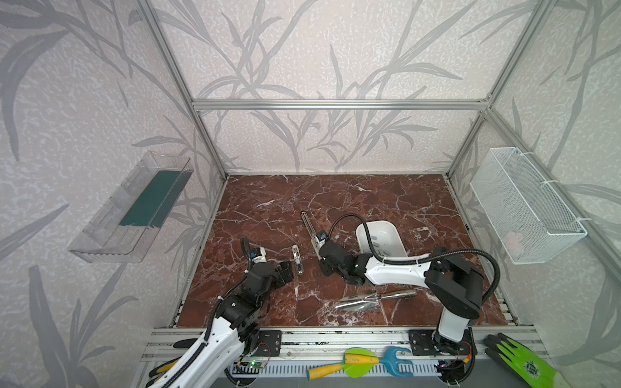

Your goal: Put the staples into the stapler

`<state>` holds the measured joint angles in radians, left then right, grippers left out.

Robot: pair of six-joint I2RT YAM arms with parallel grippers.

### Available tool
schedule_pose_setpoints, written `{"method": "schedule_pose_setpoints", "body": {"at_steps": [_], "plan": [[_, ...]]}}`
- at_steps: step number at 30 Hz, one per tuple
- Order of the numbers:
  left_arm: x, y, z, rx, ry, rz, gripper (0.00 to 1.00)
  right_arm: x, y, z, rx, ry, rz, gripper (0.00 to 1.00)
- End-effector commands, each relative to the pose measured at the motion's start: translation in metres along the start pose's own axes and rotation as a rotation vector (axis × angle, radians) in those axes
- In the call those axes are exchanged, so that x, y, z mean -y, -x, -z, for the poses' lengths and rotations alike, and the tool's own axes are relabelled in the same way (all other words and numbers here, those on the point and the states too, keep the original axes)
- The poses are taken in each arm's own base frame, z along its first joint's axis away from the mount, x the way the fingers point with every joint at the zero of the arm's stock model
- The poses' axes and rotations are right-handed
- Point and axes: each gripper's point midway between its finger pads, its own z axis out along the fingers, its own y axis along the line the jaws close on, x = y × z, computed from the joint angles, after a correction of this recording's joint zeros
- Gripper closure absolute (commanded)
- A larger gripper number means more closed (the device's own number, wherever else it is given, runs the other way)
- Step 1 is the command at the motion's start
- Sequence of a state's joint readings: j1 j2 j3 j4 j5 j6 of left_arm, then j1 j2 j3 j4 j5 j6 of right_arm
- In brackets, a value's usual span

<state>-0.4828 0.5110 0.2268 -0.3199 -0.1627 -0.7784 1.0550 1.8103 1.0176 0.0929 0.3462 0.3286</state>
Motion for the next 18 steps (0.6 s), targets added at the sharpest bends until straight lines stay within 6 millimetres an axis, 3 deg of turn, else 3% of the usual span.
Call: {"method": "schedule_pose_setpoints", "body": {"at_steps": [1,18], "plan": [[0.003,0.009,0.002,0.031,-0.006,0.014,0.01,-0.002,0.002,0.007,0.009,0.011,-0.008,0.94],[0.004,0.009,0.002,0.031,-0.008,0.013,0.01,-0.006,-0.010,-0.009,-0.030,0.010,-0.005,0.94]]}}
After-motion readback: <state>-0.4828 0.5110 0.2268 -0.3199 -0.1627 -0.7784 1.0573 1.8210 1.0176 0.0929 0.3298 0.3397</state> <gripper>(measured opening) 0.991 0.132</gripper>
